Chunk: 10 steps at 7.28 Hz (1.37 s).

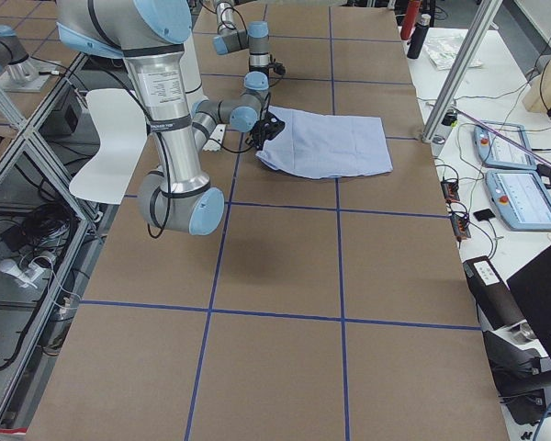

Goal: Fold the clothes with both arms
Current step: 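Lift the near edge of the shirt with both grippers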

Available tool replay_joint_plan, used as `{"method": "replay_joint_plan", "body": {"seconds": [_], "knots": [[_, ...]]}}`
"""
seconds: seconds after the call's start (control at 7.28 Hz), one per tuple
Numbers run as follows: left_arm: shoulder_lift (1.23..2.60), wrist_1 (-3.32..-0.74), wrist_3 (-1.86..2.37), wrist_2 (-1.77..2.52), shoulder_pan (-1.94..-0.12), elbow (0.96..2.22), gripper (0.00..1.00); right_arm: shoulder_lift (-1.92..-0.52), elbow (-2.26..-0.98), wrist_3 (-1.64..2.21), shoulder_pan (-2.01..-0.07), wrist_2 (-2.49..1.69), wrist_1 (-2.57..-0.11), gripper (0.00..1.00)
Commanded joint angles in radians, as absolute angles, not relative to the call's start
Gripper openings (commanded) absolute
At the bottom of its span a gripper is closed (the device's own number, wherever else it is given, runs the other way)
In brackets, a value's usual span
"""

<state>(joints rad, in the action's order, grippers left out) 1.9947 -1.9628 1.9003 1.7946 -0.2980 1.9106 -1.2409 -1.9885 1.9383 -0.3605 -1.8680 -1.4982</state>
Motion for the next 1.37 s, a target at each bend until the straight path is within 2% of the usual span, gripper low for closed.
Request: {"method": "replay_joint_plan", "body": {"seconds": [0.0, 0.69, 0.96, 1.24], "knots": [[1.982, -1.741, 1.899, 1.935, -0.288, 2.07, 0.0, -1.281, -2.081, 1.925, -0.365, -1.942, -1.499, 0.0], [1.985, -1.453, 1.901, 2.117, -0.244, 2.354, 0.0, -1.282, -2.261, 1.937, -0.371, -2.278, -1.5, 0.0], [1.988, -1.419, 1.901, 2.129, -0.252, 2.378, 0.0, -1.273, -2.267, 1.937, -0.418, -2.293, -1.499, 0.0], [2.028, -1.424, 1.898, 2.126, -0.302, 2.35, 0.0, -1.244, -2.237, 1.922, -0.452, -2.278, -1.499, 0.0]]}}
